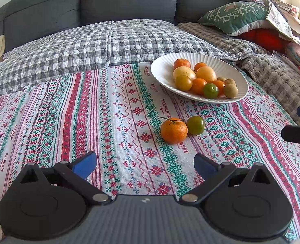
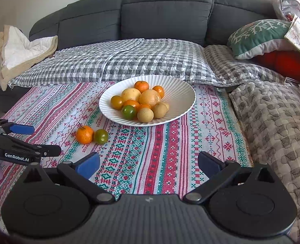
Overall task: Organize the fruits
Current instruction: 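Withdraw both open tools toward the mandarin and green tomato on the cloth, then grasp the mandarin with the left tool while the right tool grasps the green tomato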
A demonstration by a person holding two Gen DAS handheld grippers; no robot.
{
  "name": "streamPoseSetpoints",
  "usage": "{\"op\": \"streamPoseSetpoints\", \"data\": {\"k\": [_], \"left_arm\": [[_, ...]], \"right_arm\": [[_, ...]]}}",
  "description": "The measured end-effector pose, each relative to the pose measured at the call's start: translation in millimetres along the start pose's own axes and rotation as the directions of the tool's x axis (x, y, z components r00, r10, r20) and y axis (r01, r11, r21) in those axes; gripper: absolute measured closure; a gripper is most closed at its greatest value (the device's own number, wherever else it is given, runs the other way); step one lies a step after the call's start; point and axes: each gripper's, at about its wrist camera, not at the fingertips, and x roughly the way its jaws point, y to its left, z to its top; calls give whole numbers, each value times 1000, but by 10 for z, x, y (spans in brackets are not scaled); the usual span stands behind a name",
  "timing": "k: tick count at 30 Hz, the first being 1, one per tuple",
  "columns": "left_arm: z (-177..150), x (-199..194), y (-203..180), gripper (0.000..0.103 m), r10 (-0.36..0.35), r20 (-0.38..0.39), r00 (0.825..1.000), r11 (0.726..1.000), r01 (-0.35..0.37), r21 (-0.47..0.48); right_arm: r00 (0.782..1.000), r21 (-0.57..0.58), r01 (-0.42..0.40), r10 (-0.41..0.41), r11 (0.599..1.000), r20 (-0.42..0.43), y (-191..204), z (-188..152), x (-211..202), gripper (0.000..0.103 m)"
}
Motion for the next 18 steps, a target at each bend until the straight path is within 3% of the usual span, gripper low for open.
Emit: {"op": "streamPoseSetpoints", "data": {"k": [8, 18], "left_arm": [[-64, 32, 58, 8, -18, 39, 999, 1000, 18, -12], [-101, 235, 46, 8, 9, 105, 994, 1000, -10, 2]], "right_arm": [[1000, -37, 3, -3, 999, 1, -3, -91, 33, 0], [999, -107, -6, 1, 994, -43, 94, -221, 188, 0]]}}
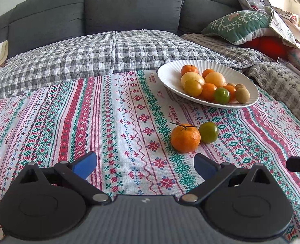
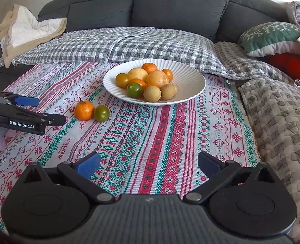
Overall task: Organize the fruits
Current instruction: 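Grasp the mandarin with the left tool while the right tool grasps the green tomato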
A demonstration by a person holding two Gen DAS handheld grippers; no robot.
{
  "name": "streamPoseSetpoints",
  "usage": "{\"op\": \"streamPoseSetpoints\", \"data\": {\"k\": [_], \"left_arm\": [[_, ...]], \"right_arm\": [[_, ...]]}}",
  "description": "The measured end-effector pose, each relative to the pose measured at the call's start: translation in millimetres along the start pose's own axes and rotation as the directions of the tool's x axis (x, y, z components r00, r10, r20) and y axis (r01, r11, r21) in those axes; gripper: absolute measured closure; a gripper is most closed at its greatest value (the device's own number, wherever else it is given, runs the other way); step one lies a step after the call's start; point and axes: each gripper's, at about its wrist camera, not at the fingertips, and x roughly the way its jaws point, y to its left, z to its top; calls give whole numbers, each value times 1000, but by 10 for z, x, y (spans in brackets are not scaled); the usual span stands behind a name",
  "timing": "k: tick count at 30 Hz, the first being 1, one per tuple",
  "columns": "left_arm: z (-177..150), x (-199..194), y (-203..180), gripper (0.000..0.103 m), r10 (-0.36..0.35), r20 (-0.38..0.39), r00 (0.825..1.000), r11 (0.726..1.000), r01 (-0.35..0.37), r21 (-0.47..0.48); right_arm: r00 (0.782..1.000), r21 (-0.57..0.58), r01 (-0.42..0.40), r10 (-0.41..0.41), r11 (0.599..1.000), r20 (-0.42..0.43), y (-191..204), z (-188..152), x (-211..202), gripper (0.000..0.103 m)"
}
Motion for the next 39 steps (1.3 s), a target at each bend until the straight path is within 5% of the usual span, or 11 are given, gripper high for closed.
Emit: {"op": "streamPoseSetpoints", "data": {"k": [6, 18, 39], "left_arm": [[47, 148, -159, 14, -38, 17, 999, 999, 37, 37], [112, 309, -258, 72, -93, -7, 996, 996, 93, 12], [89, -15, 63, 74, -57, -74, 996, 997, 60, 39]], "right_arm": [[1000, -22, -9, 9, 1000, -20, 78, -9, 81, 0], [999, -12, -18, 18, 1000, -28, 147, 45, 169, 0], [995, 94, -81, 86, 992, -48, 348, 280, 627, 8]]}}
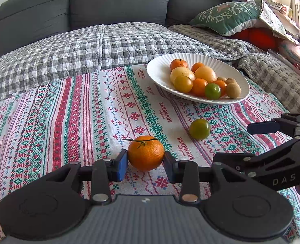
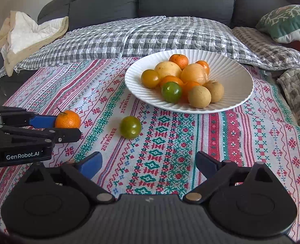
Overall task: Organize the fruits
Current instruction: 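Grasp the mandarin with the left tool while the right tool grasps the green tomato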
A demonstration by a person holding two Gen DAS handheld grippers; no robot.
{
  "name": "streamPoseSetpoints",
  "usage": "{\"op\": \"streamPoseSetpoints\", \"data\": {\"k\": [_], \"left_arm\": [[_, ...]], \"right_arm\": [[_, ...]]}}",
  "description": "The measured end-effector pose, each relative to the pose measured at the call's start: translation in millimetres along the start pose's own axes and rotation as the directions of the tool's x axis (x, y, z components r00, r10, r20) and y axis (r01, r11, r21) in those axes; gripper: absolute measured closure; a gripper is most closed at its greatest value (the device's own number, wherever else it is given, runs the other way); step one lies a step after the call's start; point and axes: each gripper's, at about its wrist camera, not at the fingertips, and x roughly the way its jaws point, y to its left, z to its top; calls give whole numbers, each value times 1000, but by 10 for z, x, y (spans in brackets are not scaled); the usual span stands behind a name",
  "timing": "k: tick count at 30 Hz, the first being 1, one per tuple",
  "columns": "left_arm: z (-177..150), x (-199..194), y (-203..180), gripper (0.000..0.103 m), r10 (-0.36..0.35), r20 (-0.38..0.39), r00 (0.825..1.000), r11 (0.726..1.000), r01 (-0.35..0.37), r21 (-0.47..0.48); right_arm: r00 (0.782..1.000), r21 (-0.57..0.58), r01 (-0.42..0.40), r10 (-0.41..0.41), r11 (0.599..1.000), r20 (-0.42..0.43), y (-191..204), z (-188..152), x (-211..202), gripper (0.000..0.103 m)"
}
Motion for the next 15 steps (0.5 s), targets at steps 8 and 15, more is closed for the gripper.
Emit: {"op": "streamPoseSetpoints", "data": {"k": [8, 15], "left_arm": [[-19, 19, 152, 74, 7, -34, 999, 999, -8, -51], [-21, 1, 156, 74, 9, -35, 999, 999, -11, -53]], "right_arm": [[999, -56, 44, -45, 997, -8, 179, 74, 205, 24], [999, -51, 45, -45, 998, 1, 219, 141, 237, 39]]}}
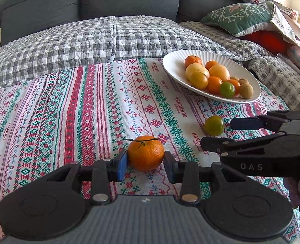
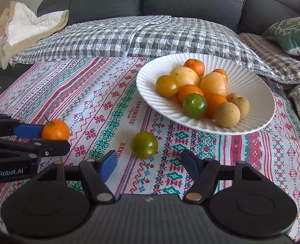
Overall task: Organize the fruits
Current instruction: 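Grasp the mandarin with the left tool while the right tool grasps the green tomato, then carry the mandarin and green tomato over the white plate with both tools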
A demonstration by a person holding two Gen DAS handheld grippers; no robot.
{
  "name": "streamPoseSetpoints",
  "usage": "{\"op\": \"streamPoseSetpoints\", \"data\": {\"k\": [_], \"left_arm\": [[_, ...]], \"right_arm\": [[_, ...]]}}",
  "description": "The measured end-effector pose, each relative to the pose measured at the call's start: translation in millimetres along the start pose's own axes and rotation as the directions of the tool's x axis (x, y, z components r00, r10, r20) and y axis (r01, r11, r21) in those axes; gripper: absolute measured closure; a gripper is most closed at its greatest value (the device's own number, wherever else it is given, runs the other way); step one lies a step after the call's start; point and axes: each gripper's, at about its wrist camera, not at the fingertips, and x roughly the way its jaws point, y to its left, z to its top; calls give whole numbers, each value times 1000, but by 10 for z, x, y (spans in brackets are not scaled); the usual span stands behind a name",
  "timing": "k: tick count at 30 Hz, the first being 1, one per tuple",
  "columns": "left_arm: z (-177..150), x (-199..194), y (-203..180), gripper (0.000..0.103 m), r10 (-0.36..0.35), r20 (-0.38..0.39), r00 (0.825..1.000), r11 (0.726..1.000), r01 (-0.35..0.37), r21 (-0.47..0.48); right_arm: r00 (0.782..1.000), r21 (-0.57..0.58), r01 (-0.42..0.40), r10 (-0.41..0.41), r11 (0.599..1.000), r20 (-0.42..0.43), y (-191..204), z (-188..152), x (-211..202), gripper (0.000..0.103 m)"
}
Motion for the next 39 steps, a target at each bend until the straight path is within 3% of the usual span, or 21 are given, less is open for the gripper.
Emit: {"op": "streamPoseSetpoints", "data": {"k": [14, 39], "left_arm": [[-20, -9, -49, 74, 7, -4, 1000, 1000, -7, 24], [-16, -14, -68, 74, 3, -5, 1000, 1000, -3, 22]], "right_arm": [[1000, 10, -10, 10, 1000, 14, 28, 50, -3, 77], [999, -1, -48, 48, 999, 9, -62, 30, -214, 78]]}}
